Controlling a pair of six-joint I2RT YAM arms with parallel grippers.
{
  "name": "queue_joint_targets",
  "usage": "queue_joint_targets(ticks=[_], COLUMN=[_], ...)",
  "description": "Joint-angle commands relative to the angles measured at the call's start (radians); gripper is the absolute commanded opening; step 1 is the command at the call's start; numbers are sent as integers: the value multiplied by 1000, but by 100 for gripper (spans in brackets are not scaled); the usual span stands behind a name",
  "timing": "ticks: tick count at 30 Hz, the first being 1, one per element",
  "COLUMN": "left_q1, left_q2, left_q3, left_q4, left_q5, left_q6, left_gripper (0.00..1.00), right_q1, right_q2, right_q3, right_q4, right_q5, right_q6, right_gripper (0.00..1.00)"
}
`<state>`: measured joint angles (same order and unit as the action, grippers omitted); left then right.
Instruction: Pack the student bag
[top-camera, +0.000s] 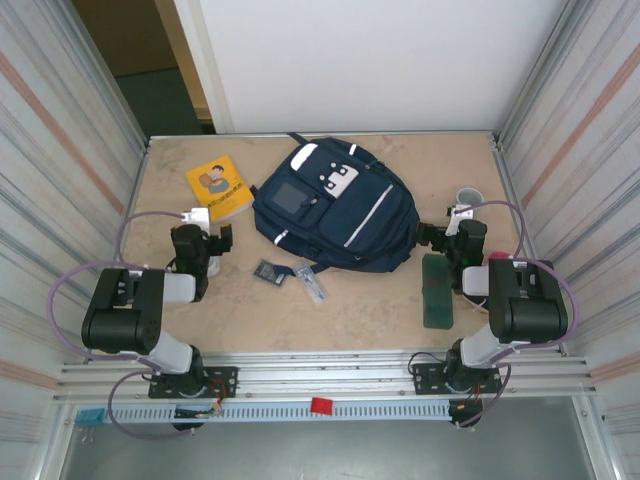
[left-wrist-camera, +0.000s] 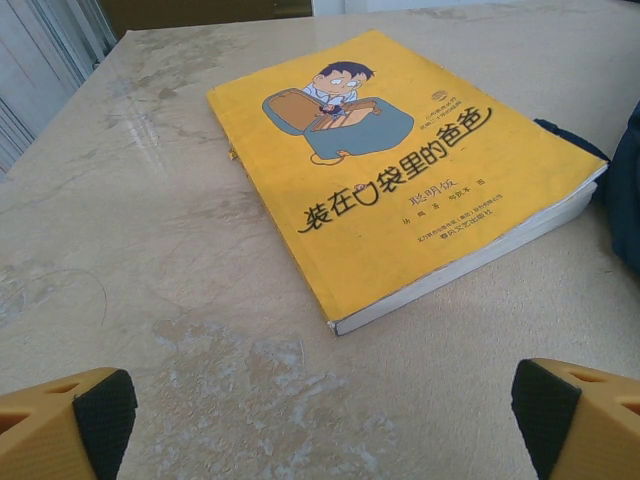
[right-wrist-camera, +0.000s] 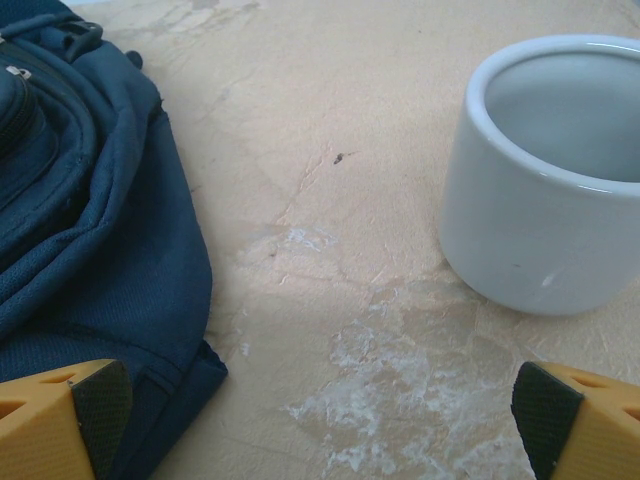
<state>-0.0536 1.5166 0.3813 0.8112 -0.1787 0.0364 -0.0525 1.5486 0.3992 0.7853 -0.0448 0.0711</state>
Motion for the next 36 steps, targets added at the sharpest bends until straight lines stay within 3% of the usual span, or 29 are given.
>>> queue_joint_targets(ticks=[1, 29, 32, 34, 36], left_q1=[0, -5, -44, -88, -123], left_q2=[-4, -18, -120, -216, -287], left_q3=[7, 14, 99, 203, 304], left_q4=[23, 24, -204, -450, -645], left_q5=[3, -4, -24, -26, 63], left_q6=[-7, 6, 47, 35, 4], left_gripper=[99, 99, 96, 93, 89], right_q1=[2, -5, -38, -49, -46], right_q2=[-6, -20, -114, -217, -264], right_q3=[10, 22, 105, 213, 398], right_q4=[14, -7, -220, -503, -827], right_q5=[15, 33, -33, -87, -105], right_q6=[13, 29, 44, 52, 63], right_gripper=[99, 99, 99, 99, 99])
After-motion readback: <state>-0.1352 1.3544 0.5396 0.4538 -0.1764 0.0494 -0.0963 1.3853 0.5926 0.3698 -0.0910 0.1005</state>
